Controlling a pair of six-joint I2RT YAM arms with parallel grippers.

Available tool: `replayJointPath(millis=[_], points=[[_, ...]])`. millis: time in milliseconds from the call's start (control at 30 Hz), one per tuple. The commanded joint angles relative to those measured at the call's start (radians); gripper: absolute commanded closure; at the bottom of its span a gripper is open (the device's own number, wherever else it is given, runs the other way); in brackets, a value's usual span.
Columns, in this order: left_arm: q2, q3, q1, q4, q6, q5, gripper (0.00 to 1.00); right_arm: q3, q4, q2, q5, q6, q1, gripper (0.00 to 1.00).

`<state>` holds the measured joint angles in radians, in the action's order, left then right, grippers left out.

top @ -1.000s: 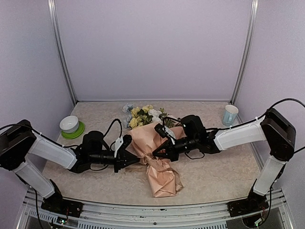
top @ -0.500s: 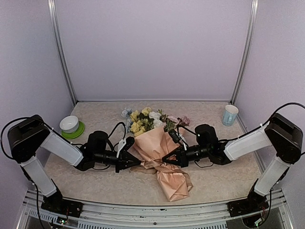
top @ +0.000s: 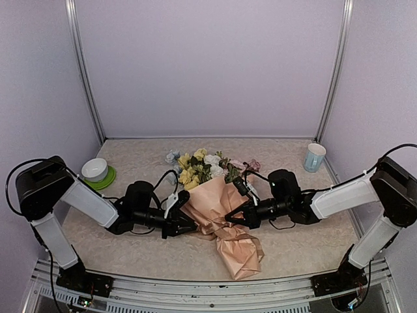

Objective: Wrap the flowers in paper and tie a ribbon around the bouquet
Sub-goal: Cross the half-tied ribbon over the folded bouquet.

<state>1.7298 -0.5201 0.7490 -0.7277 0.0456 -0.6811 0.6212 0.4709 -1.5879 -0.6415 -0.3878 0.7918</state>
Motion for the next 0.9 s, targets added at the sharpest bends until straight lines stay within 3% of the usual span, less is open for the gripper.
replayJointPath(millis=[0,133,233,333,467,533,700,867], points=[[-0.059,0.080,0.046,-0.066,-0.033,0.114,0.58,0.018,-0.003,-0.011,0.026,0.035,0.009,1.00],[-0.161,0.176,0.078,-0.131,-0.074,0.231,0.38,0.012,0.014,-0.007,0.020,0.050,0.015,1.00],[-0.278,0.245,0.128,-0.134,-0.062,0.337,0.33,0.013,0.023,-0.009,0.004,0.064,0.016,1.00],[-0.349,0.200,0.179,-0.016,-0.009,0.386,0.35,0.027,0.020,-0.017,-0.012,0.086,0.018,1.00],[-0.269,-0.018,0.222,0.209,0.079,0.416,0.40,0.048,0.021,-0.031,-0.023,0.100,0.018,1.00],[-0.200,-0.088,0.206,0.209,0.110,0.412,0.42,0.053,0.024,-0.033,-0.028,0.102,0.018,1.00],[-0.062,-0.221,0.184,0.226,0.183,0.248,0.46,0.043,0.047,-0.033,-0.043,0.109,0.018,1.00],[-0.011,-0.265,0.179,0.288,0.248,0.200,0.55,0.037,0.056,-0.014,-0.046,0.130,0.018,1.00]])
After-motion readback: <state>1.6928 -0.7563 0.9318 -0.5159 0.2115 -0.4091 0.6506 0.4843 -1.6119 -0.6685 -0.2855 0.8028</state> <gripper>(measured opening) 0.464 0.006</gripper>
